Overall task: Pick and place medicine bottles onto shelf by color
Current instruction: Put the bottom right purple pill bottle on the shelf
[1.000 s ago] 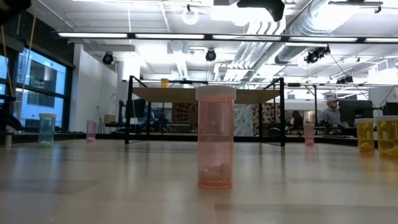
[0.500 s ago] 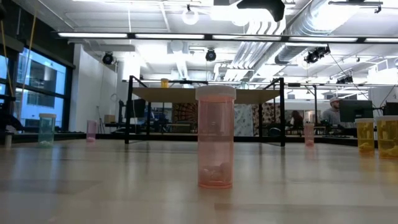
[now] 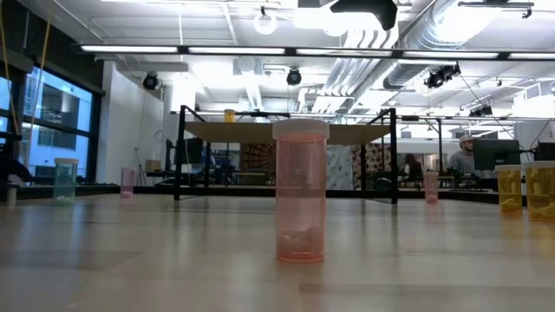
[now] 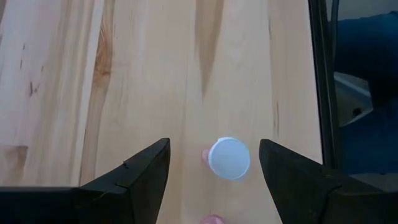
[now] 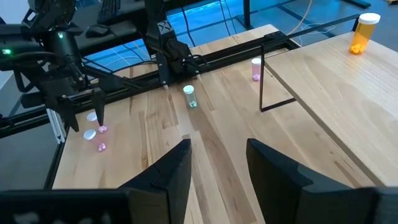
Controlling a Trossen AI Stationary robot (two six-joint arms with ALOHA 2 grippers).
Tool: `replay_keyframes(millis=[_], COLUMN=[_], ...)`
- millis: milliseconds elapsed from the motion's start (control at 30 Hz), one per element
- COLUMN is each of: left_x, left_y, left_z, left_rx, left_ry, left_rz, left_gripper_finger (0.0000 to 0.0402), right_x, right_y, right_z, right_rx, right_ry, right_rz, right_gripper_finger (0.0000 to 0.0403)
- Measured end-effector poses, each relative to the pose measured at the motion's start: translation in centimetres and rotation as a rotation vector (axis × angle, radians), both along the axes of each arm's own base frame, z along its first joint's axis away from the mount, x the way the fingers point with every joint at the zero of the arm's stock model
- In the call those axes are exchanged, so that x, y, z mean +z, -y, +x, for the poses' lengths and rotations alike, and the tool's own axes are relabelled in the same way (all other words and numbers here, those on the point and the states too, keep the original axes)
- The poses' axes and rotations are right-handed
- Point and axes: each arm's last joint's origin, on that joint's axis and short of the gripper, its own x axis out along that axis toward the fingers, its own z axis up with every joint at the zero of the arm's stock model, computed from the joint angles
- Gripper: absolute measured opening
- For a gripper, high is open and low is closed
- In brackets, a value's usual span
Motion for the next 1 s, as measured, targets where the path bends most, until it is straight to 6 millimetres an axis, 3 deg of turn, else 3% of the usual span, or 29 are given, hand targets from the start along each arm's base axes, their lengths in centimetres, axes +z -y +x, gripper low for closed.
replay_keyframes(millis=[367, 733, 1000], left_x=[-0.1, -2.0, -2.2], left_y=[0.2, 1.0, 1.2], left_z=[0.0, 0.5, 0.5], left_rx=[0.016, 0.006, 0.016], left_ry=[0.002, -0.026, -0.034], left_rz=[-0.018, 0.024, 0.014], left_gripper_finger=[0.0236, 0.0236, 0.0236], right_x=[0.0, 0.0, 0.0], right_y=[0.0, 0.0, 0.0], right_z=[0.0, 0.0, 0.0], right_rx=[-0.001, -0.009, -0.009], right_ry=[0.000, 0.003, 0.003], right_rz=[0.002, 0.022, 0.021], right_gripper_finger=[0.0147, 0.0147, 0.0147])
